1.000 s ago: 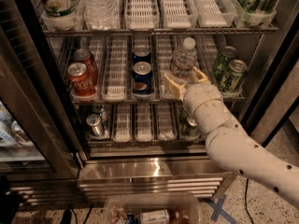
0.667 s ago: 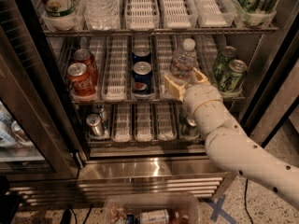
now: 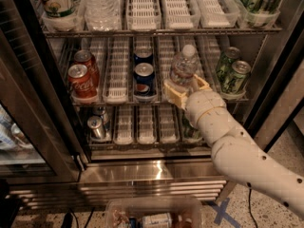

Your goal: Pick water bottle from bottom shelf of fridge

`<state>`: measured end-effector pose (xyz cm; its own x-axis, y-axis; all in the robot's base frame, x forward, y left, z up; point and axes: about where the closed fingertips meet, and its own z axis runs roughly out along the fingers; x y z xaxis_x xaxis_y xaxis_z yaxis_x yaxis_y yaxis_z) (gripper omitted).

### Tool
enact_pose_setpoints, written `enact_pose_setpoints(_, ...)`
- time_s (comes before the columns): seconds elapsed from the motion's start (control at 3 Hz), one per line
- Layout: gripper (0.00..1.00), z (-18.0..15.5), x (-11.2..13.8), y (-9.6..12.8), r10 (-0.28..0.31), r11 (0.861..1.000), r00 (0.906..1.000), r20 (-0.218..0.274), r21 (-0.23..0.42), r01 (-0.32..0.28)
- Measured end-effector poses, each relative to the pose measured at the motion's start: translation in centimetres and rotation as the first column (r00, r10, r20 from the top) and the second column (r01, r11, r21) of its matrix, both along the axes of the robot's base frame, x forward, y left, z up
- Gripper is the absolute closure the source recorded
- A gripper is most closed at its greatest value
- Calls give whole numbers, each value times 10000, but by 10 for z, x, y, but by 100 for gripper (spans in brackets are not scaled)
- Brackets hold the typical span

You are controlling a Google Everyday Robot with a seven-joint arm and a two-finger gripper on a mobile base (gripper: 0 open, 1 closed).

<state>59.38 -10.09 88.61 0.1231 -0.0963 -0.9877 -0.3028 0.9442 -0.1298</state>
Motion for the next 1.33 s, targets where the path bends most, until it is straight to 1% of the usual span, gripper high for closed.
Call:
enact_pose_setpoints(0.33, 100, -3, -9, 9, 213, 9997, 9998, -19, -142, -213)
enact_pose_setpoints(0.67, 100, -3, -9, 9, 215, 9997, 9998, -21, -143, -215)
enact_pose_setpoints(1.0, 100, -10, -21, 12, 459, 9984, 9987, -220, -313, -465)
enact_pose_setpoints(1.33, 100, -25, -59, 29, 1150, 9915, 9871, -1110, -480, -1210)
